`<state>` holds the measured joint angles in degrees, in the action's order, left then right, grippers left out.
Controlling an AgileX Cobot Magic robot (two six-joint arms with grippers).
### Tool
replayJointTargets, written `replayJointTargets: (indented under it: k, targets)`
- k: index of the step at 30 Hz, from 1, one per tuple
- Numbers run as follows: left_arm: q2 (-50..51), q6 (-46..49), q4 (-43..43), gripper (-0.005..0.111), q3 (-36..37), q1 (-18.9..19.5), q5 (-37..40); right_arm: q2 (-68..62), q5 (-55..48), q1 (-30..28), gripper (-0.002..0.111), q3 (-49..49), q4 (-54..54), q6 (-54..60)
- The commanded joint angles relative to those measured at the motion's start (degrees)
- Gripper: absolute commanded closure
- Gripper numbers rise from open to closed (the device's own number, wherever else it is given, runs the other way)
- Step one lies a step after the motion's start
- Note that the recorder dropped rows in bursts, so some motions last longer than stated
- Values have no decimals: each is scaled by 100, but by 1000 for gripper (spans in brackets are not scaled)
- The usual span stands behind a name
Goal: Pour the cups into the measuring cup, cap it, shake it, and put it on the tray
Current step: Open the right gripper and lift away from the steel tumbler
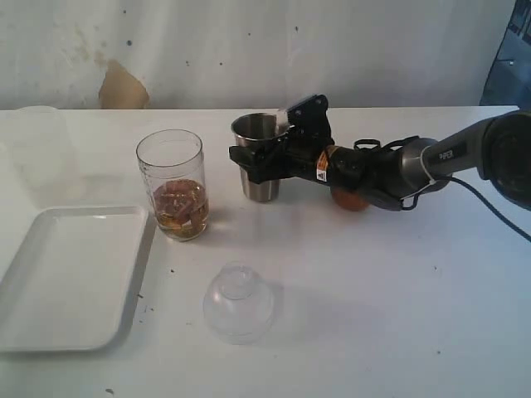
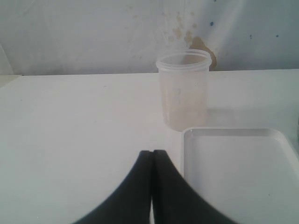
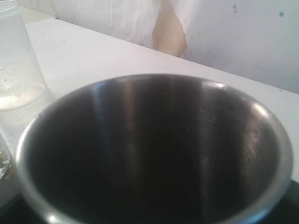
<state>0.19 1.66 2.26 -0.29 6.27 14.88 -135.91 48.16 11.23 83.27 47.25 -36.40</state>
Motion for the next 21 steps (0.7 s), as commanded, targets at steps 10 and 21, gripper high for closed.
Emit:
replayJointTargets:
  k: [10,21]
  targets:
    - [-19,-7,31,107,29,-5,-68,54,-245,13,3,40,230,21]
    - [-19,-7,31,107,29,-5,-68,295,-180,13,3,64,230,32]
